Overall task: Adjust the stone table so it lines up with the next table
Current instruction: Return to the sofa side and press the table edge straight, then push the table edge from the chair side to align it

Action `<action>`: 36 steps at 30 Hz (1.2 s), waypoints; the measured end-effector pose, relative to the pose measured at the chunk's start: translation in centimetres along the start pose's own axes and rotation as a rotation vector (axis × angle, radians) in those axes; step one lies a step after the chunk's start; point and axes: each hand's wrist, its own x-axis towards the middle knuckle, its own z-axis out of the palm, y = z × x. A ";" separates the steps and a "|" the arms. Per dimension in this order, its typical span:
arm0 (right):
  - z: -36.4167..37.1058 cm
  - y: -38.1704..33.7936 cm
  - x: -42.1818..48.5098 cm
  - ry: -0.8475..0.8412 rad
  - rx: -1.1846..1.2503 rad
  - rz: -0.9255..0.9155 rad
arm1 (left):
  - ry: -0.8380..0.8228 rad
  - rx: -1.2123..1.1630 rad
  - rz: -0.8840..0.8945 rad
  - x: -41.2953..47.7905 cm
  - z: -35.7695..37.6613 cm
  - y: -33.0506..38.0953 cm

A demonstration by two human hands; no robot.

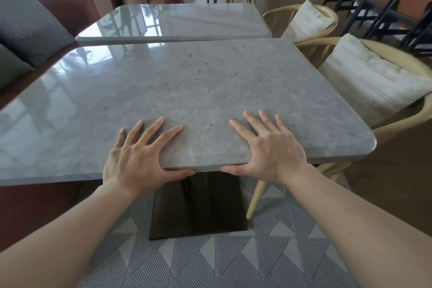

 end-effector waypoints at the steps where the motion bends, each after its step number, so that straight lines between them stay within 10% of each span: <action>1: 0.1 -0.1 -0.1 -0.004 0.022 -0.006 | -0.006 0.010 -0.013 -0.2 -0.1 0.1; 6: -2.7 -0.2 -1.5 -0.002 0.551 0.012 | -0.052 -0.310 -0.163 0.0 -2.7 2.2; 9: -6.8 0.3 -4.1 0.194 1.218 0.077 | 0.258 -1.054 -0.303 0.5 -7.2 6.6; 13: -14.5 2.4 -7.2 0.476 1.571 0.053 | 0.548 -1.340 -0.260 1.0 -15.3 13.6; 21: -26.8 12.0 -1.7 0.544 1.523 -0.161 | 0.673 -1.342 -0.002 11.1 -25.1 23.8; 36: -30.6 36.4 5.8 0.388 1.682 -0.349 | 0.853 -1.181 -0.117 26.5 -26.7 41.8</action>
